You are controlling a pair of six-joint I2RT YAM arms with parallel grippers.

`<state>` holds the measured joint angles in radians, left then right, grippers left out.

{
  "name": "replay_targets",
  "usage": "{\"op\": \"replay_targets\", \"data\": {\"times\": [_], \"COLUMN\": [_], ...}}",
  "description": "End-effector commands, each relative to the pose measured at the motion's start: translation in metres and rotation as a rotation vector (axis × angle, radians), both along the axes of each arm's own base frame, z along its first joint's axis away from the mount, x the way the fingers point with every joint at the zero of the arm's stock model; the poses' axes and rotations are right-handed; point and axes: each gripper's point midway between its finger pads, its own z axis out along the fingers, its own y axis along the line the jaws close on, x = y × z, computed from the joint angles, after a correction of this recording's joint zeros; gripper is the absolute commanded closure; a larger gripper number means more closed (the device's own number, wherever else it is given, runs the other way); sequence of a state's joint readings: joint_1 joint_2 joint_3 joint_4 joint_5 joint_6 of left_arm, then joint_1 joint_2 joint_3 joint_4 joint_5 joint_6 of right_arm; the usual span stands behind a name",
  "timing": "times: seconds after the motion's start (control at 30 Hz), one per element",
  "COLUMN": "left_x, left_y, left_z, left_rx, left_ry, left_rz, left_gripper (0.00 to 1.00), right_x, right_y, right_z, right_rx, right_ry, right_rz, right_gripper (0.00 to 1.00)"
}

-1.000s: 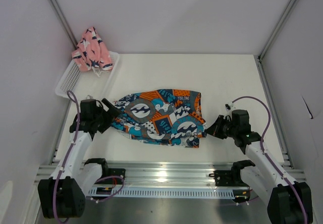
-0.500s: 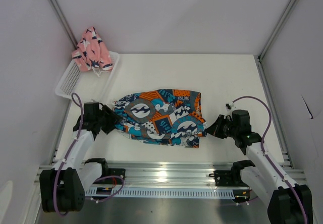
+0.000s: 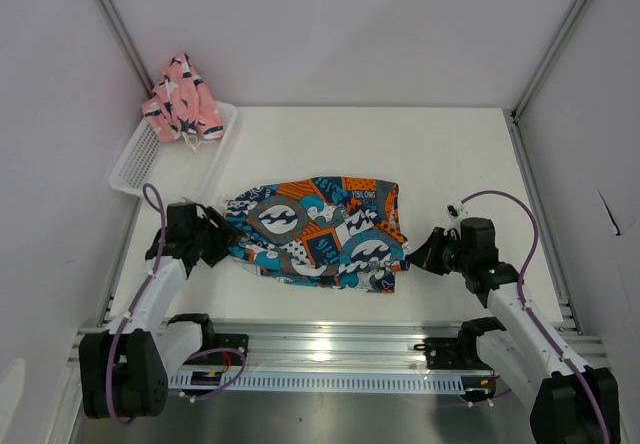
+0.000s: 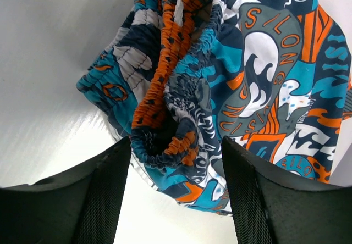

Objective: Fold and stack the shorts
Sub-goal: Flatten the shorts out

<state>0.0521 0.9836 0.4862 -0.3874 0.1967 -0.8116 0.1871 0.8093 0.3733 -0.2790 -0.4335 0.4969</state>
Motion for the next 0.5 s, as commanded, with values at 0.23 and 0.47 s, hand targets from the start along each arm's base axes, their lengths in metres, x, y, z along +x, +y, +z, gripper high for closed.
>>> {"op": "replay_targets", "data": {"times": [0.23,0.47], "left_x": [0.006,0.009], "left_y": [-0.005,0.000], "left_z": [0.031,0.046], "left_rx": [-0.034,-0.020], "left_ry": [-0.037,-0.004], "left_rz": [-0.015,0.017], "left_gripper": [0.30,0.31], "right_x": [0.003,0.003], "right_y": [0.002,0.002], "right_z": [0.005,0.004], "right_rx": [0.006,0.006], "right_ry": [-0.032,-0.030], "right_rz": [0.004,0.003], "right_gripper": [1.00,1.00]}}
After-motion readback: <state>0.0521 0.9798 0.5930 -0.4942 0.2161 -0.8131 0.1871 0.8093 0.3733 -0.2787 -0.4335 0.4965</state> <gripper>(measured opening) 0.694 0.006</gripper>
